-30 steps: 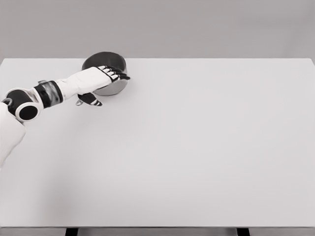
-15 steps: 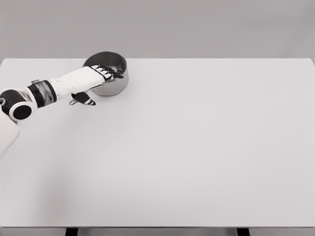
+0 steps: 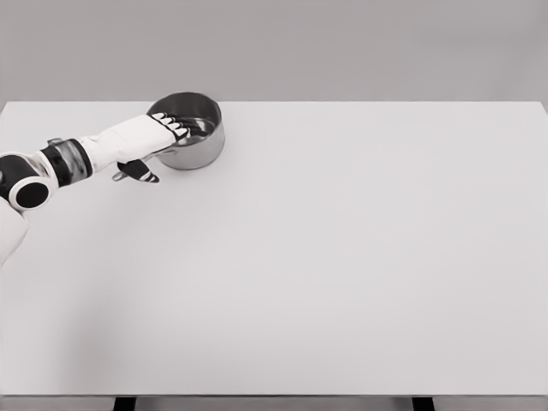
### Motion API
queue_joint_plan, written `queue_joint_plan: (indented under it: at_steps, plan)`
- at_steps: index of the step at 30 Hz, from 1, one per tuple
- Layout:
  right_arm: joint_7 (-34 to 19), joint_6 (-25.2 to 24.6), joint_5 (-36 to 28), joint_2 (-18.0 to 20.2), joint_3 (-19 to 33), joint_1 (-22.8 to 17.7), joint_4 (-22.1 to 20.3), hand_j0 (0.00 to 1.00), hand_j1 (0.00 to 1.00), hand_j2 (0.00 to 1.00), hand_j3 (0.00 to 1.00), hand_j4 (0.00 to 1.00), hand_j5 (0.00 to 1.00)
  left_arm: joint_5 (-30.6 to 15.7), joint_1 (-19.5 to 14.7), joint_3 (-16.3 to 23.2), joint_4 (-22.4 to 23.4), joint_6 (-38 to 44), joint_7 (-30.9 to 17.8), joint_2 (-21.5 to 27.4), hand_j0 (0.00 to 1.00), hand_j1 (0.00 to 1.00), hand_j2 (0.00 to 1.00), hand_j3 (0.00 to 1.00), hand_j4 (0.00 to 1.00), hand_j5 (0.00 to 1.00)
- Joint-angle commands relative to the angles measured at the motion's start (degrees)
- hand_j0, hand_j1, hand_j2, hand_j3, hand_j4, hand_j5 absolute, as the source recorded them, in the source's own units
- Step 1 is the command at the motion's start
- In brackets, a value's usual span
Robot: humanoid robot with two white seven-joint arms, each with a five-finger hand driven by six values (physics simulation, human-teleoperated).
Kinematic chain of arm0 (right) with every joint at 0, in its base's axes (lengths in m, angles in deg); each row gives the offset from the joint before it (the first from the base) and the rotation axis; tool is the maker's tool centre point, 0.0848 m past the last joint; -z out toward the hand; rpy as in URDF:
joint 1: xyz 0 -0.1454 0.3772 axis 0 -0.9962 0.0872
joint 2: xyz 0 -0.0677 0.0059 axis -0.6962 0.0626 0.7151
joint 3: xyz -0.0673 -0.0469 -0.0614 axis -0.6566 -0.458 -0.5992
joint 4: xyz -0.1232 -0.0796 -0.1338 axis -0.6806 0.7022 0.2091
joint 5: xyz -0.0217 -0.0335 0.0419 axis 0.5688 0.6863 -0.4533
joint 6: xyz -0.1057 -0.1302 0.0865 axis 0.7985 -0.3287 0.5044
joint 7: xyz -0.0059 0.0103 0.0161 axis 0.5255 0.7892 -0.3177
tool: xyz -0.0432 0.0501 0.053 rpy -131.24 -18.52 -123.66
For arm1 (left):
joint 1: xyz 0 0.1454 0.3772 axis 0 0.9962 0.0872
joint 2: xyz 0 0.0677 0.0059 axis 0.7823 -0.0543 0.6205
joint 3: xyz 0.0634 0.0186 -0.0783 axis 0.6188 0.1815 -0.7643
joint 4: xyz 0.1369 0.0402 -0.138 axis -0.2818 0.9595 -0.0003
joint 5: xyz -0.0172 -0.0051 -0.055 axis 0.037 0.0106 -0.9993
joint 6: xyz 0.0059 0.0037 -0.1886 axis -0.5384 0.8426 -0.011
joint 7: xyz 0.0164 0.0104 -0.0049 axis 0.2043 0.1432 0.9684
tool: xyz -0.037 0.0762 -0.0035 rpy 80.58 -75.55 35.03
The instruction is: Rotate pot handle
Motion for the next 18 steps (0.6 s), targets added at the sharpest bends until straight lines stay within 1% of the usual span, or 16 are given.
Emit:
queue_joint_plan:
  at_steps: [1, 5, 18]
  plan:
    - [0.0, 0.0, 0.0, 0.0, 0.0, 0.0, 0.0, 1.0, 1.0, 1.0, 1.0, 1.0, 1.0, 0.6, 0.0, -0.2, -0.2, 0.1, 0.0, 0.2, 1.0, 1.0, 1.0, 1.0, 1.0, 1.0]
    - [0.0, 0.0, 0.0, 0.0, 0.0, 0.0, 0.0, 1.0, 1.0, 1.0, 1.0, 1.0, 1.0, 2.4, 0.0, -0.9, -0.2, 0.1, 0.0, 0.2, 1.0, 1.0, 1.0, 1.0, 1.0, 1.0]
    - [0.0, 0.0, 0.0, 0.0, 0.0, 0.0, 0.0, 1.0, 1.0, 1.0, 1.0, 1.0, 1.0, 5.3, 0.0, -1.8, -0.2, 0.1, 0.0, 0.3, 1.0, 1.0, 1.0, 1.0, 1.0, 1.0]
